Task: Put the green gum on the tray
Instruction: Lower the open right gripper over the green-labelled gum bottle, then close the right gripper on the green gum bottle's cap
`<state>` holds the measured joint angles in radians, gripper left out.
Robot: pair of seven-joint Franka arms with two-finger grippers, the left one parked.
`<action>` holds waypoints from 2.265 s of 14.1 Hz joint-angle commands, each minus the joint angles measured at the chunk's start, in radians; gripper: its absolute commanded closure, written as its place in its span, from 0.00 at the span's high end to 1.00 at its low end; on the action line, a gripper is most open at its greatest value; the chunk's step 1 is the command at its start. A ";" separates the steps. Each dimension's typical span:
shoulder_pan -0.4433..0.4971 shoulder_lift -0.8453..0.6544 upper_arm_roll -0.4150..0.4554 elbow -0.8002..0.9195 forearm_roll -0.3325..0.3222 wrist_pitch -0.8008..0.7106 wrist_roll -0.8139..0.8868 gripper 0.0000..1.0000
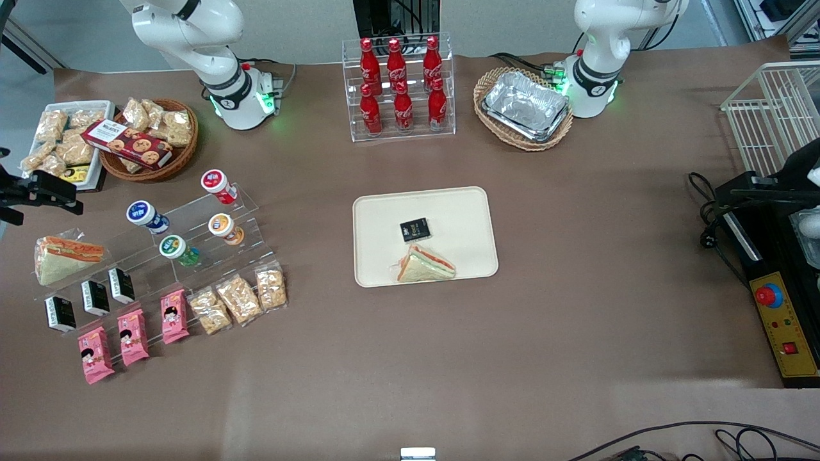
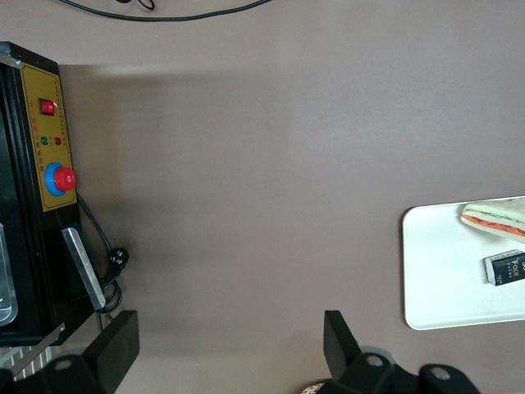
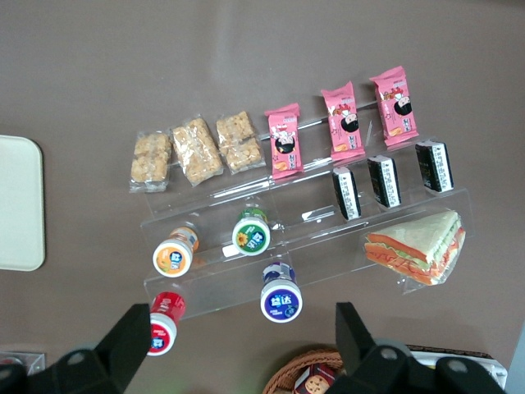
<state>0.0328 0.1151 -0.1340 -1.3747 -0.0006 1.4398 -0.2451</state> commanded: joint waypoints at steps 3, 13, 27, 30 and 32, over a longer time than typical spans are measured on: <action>-0.007 0.008 0.001 -0.182 0.021 0.177 -0.080 1.00; -0.002 -0.054 0.002 -0.805 0.013 0.835 -0.105 1.00; -0.002 -0.063 -0.001 -0.963 0.014 0.987 -0.118 0.66; -0.002 -0.046 -0.001 -0.963 0.014 1.013 -0.118 0.35; -0.001 -0.049 -0.001 -0.960 0.008 1.013 -0.121 0.05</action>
<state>0.0322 0.0669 -0.1337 -2.3184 -0.0002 2.4109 -0.3418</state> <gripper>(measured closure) 0.410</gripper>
